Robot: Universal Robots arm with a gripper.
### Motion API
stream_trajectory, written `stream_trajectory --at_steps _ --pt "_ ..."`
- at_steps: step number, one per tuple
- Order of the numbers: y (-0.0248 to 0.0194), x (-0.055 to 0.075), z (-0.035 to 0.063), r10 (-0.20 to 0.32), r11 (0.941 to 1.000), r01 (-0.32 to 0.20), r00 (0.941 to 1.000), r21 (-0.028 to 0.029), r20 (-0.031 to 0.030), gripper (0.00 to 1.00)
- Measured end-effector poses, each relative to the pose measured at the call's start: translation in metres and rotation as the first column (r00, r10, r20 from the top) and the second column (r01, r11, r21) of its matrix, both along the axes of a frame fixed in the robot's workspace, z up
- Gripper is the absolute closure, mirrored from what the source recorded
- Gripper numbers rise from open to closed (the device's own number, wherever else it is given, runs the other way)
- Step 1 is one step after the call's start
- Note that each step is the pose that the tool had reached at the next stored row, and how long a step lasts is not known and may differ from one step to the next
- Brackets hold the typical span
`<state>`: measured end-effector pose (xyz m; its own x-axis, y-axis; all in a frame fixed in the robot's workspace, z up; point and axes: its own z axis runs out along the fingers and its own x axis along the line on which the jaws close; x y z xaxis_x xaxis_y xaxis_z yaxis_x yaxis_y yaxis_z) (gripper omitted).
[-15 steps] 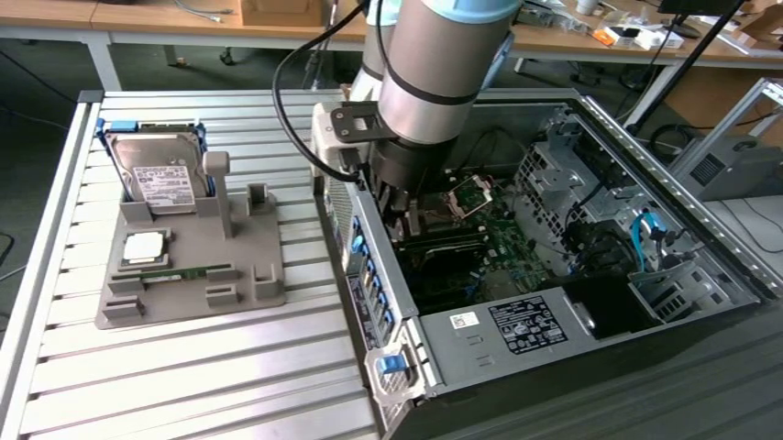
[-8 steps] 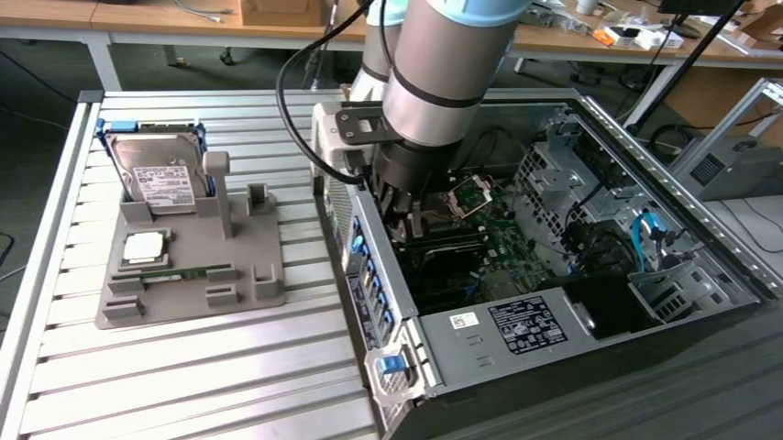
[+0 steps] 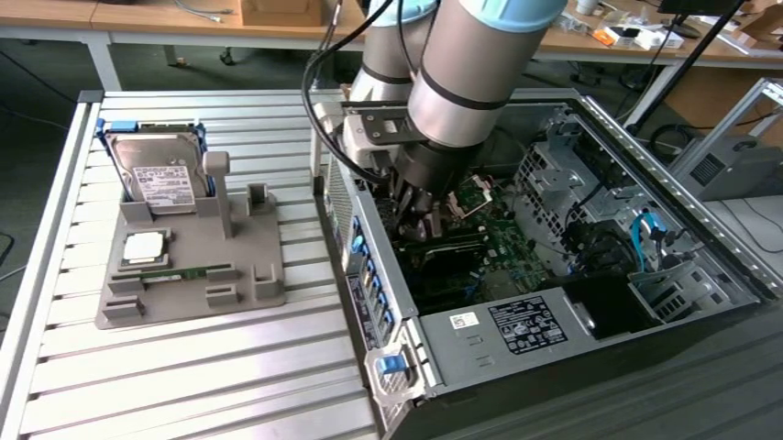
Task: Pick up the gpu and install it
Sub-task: 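Press down on the gpu until it lock into place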
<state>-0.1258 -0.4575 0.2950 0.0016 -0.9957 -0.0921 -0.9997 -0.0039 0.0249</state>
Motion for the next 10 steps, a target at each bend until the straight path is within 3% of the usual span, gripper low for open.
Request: stream_trajectory --at_steps 5,10 --pt "-0.0062 0.008 -0.0014 0.000 1.0000 0.000 0.9999 0.0034 -0.0113 0.89" --pt "-0.0095 0.022 -0.0040 0.000 1.0000 0.000 0.9995 0.0036 -0.0310 0.89"
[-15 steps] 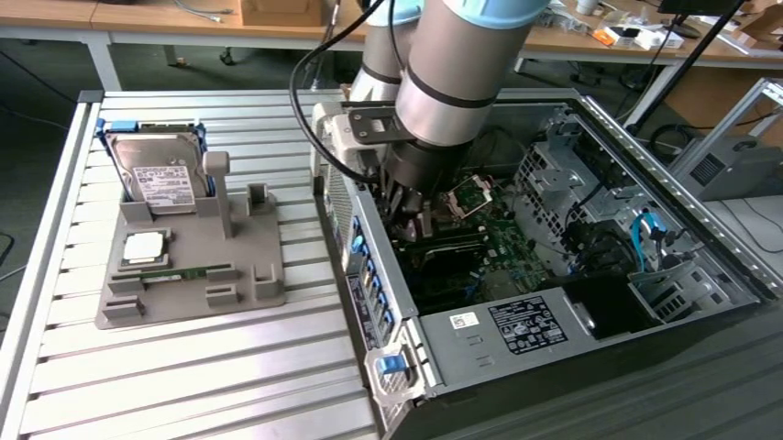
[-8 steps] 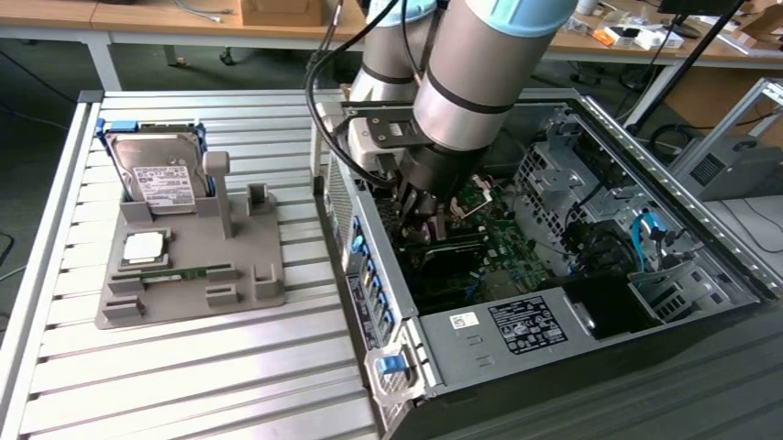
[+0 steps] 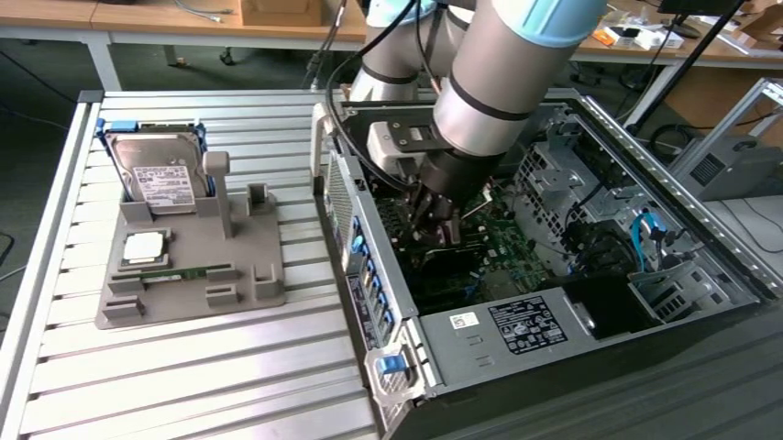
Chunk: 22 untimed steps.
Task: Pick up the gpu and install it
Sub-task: 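Press down on the gpu until it lock into place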
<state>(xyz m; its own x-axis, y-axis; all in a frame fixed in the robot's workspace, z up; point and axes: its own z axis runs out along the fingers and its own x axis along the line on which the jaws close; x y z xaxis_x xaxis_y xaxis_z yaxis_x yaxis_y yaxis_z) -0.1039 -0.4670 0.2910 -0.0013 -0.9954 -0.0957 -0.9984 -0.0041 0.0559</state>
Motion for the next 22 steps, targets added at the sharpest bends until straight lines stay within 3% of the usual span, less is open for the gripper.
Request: stream_trajectory --at_steps 1,3,4,16,22 --pt "-0.0008 0.002 -0.0004 0.000 1.0000 0.000 1.0000 0.0002 -0.0022 0.89" --pt "-0.0020 0.008 -0.0022 0.000 1.0000 0.000 0.9999 0.0000 -0.0136 0.89" --pt "-0.0020 0.010 -0.0030 0.000 1.0000 0.000 0.9999 0.0001 -0.0161 0.89" --pt "-0.0019 0.017 -0.0132 0.003 1.0000 -0.003 0.9992 0.0002 -0.0393 0.89" --pt "-0.0019 0.018 -0.0161 0.003 1.0000 -0.003 0.9990 0.0002 -0.0454 0.89"
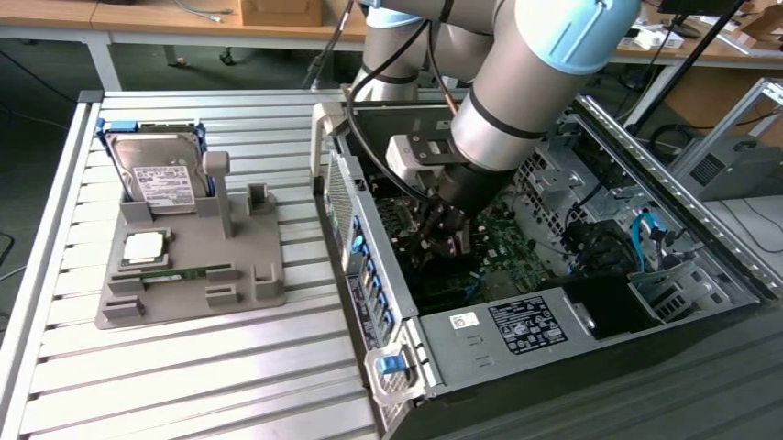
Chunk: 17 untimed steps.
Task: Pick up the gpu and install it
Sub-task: 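Press down on the gpu until it lock into place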
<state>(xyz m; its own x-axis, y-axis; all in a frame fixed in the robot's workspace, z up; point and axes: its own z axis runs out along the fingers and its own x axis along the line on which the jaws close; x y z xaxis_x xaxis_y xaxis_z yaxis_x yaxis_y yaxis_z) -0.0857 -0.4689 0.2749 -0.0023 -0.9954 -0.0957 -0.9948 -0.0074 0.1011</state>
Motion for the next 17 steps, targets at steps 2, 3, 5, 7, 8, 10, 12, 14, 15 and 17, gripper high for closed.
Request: stream_trajectory --at_steps 2,3,5,7,8,10,12,14,15,17 --pt "0.0000 0.0002 -0.0009 0.000 1.0000 0.000 1.0000 0.0000 -0.0015 0.89" --pt "0.0000 0.0003 -0.0012 0.000 1.0000 0.000 1.0000 -0.0001 -0.0023 0.89" --pt "0.0000 0.0005 -0.0017 0.000 1.0000 0.000 1.0000 -0.0004 -0.0036 0.89" --pt "0.0000 0.0007 -0.0022 0.000 1.0000 0.000 1.0000 -0.0003 -0.0046 0.89" --pt "0.0000 0.0010 -0.0026 0.000 1.0000 0.000 1.0000 -0.0001 -0.0054 0.89" --pt "-0.0001 0.0014 -0.0029 0.000 1.0000 0.000 1.0000 -0.0003 -0.0065 0.89" --pt "-0.0001 0.0019 -0.0033 0.000 1.0000 0.000 1.0000 -0.0002 -0.0077 0.89" --pt "-0.0002 0.0026 -0.0039 0.001 1.0000 -0.001 1.0000 -0.0002 -0.0094 0.89" --pt "-0.0003 0.0029 -0.0043 0.001 1.0000 -0.001 0.9999 -0.0002 -0.0104 0.89" --pt "-0.0004 0.0031 -0.0054 0.000 1.0000 0.000 0.9999 -0.0003 -0.0126 0.89"
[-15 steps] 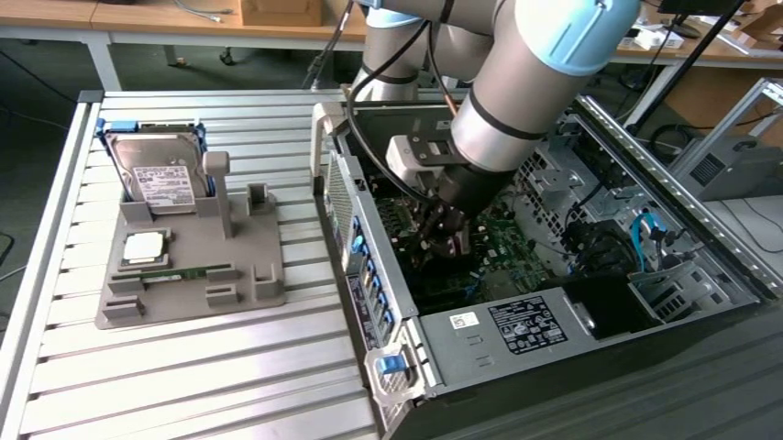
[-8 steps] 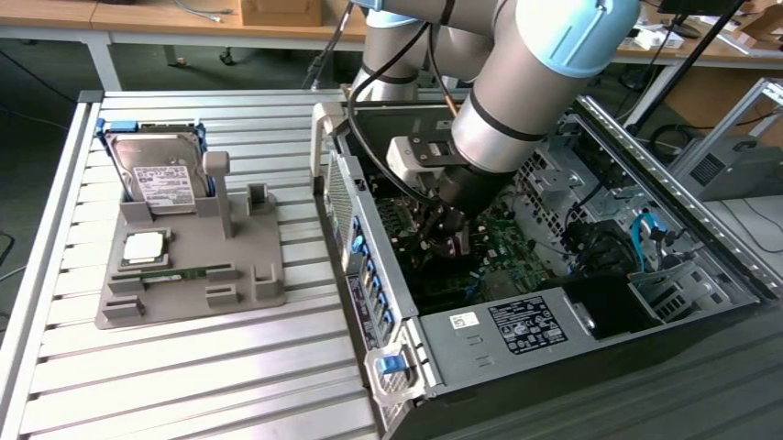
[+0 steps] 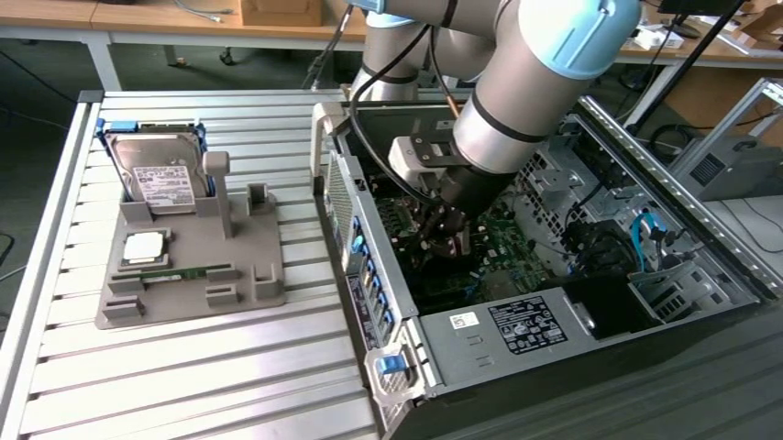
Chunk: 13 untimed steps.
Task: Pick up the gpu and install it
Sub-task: 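Press down on the gpu until it lock into place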
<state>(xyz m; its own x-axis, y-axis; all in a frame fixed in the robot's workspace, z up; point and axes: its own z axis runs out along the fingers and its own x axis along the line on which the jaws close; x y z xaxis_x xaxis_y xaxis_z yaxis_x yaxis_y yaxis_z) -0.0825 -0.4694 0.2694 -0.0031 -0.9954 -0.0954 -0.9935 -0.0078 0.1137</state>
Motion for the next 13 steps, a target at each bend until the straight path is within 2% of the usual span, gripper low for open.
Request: stream_trajectory --at_steps 7,11,13 --pt "-0.0008 0.0007 -0.0033 0.000 1.0000 0.000 1.0000 -0.0002 -0.0060 0.89" --pt "-0.0009 0.0019 -0.0032 0.000 1.0000 0.000 1.0000 0.0005 -0.0061 0.89" --pt "-0.0006 0.0026 0.0004 0.000 1.0000 0.000 1.0000 0.0036 -0.0043 0.89"
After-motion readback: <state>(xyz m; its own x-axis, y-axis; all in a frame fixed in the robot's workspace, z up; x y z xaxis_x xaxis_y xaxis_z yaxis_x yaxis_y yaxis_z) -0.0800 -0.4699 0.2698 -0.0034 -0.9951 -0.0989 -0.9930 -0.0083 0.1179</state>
